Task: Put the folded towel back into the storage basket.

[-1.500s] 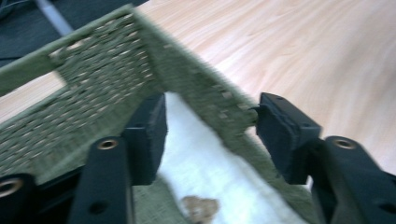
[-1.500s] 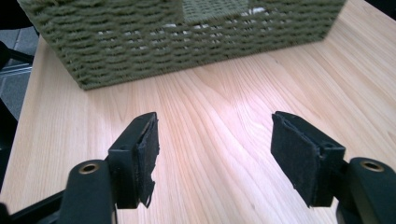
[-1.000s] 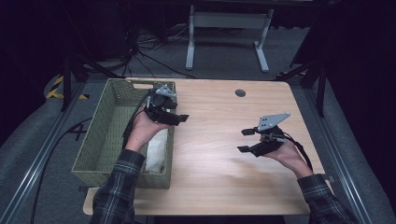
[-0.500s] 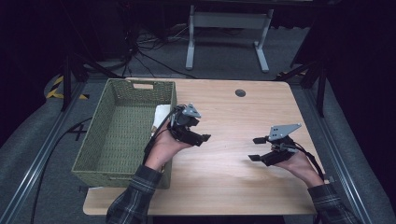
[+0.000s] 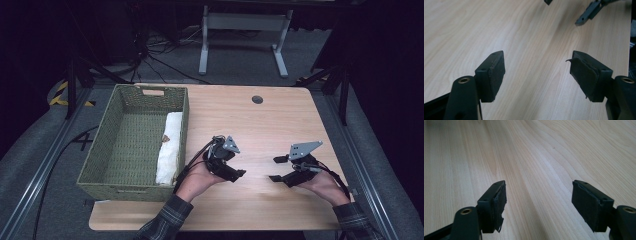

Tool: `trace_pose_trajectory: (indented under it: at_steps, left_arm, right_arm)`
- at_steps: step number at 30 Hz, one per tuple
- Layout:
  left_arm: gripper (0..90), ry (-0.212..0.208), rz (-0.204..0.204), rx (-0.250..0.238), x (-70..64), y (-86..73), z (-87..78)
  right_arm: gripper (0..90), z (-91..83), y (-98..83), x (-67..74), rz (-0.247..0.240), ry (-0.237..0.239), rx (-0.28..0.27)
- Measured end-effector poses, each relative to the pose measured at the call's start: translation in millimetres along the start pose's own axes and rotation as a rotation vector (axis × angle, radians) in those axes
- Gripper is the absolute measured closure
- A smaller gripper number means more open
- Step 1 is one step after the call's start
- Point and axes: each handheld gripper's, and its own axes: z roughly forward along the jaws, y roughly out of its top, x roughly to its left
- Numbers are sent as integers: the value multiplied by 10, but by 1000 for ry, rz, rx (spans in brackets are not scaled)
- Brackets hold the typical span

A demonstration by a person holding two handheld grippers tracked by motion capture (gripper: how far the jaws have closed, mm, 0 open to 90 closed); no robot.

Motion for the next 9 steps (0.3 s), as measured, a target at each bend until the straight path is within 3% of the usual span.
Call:
trace_pose_trajectory:
  at_steps: [9]
  left_arm:
    - [286,-24,8,20,-40,-6,89]
  right_arm:
    - [287,-40,-3,-15,-1,-3,-17]
